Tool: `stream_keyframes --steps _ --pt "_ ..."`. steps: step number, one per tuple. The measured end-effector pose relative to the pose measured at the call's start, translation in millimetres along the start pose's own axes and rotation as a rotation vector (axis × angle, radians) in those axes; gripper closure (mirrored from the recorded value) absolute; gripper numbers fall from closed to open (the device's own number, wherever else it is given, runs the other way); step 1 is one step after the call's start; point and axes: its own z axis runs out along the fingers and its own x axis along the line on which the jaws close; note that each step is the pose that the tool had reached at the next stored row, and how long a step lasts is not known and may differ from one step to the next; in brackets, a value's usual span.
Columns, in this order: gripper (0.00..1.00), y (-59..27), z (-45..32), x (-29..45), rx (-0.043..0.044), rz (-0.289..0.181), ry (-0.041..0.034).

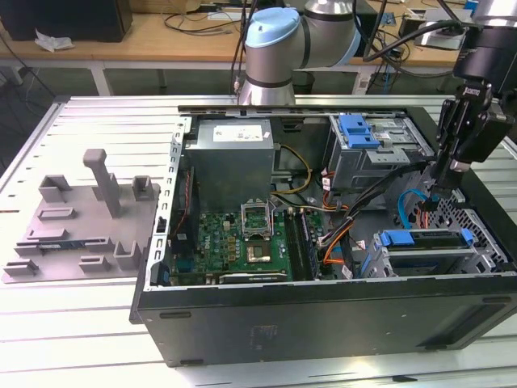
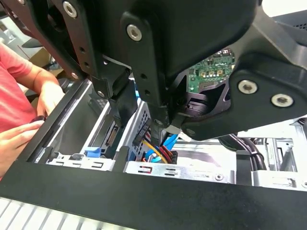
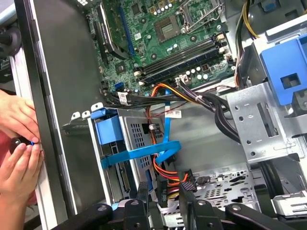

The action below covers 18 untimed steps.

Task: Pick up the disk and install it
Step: 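Insert the first disk wire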

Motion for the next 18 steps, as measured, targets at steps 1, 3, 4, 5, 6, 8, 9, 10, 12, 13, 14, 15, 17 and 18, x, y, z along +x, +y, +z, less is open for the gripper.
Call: stream_keyframes --steps 1,3,4,5,6,8,9,10,12,13,14,15,17,18 --pt "0.61 -0.1 0.4 0.0 0.0 -0.001 0.0003" --pt "0.61 -0.3 1.6 -0.2 0.0007 -0.005 0.0004" --pt "0.61 -0.3 2.1 -0.3 0.0009 -0.006 0.0004" --pt "0.61 -0.3 2.5 -0.4 0.0011 -0.006 0.0006" --pt "0.61 -0.3 2.8 -0.5 0.0012 -0.007 0.0007" --pt "0.61 -0.1 3.5 -0.6 0.0016 -0.008 0.0008" --pt "0.61 -0.1 3.8 -0.6 0.0017 -0.008 0.0008" --pt "0.61 0.1 4.4 -0.3 0.0021 -0.009 0.0008" --pt "0.61 -0.1 5.1 0.2 0.0025 -0.01 0.0006" --pt "0.61 -0.3 5.4 0.8 0.0027 -0.011 0.0007" --pt "0.61 -0.5 5.8 1.4 0.0029 -0.011 0.0008" --pt "0.61 -0.8 6.3 2.1 0.0031 -0.011 0.0008" --pt "0.61 -0.9 6.7 2.4 0.0034 -0.012 0.0008" --pt "0.61 -0.8 6.8 2.6 0.004 -0.013 0.001"
